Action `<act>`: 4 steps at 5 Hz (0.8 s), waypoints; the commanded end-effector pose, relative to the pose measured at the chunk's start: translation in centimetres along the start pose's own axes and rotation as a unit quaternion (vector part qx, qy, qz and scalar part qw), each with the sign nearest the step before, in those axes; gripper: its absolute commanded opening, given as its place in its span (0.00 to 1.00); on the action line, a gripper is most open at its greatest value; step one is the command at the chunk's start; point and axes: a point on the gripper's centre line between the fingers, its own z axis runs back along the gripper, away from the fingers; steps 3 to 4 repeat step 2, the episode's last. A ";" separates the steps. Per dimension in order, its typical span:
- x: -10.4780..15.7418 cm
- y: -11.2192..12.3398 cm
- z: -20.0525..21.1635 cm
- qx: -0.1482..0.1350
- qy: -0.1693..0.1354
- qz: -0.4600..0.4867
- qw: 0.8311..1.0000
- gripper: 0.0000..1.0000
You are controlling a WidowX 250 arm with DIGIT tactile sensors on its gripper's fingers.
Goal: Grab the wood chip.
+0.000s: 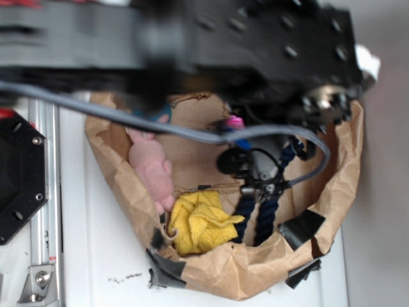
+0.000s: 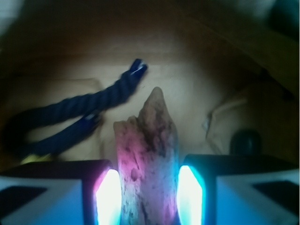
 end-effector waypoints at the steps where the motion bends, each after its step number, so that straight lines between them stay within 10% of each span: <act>1: -3.3 -0.7 4.9 0.005 -0.089 0.022 0.996 0.00; 4: -4.0 -0.5 4.9 0.018 -0.079 0.013 0.997 0.00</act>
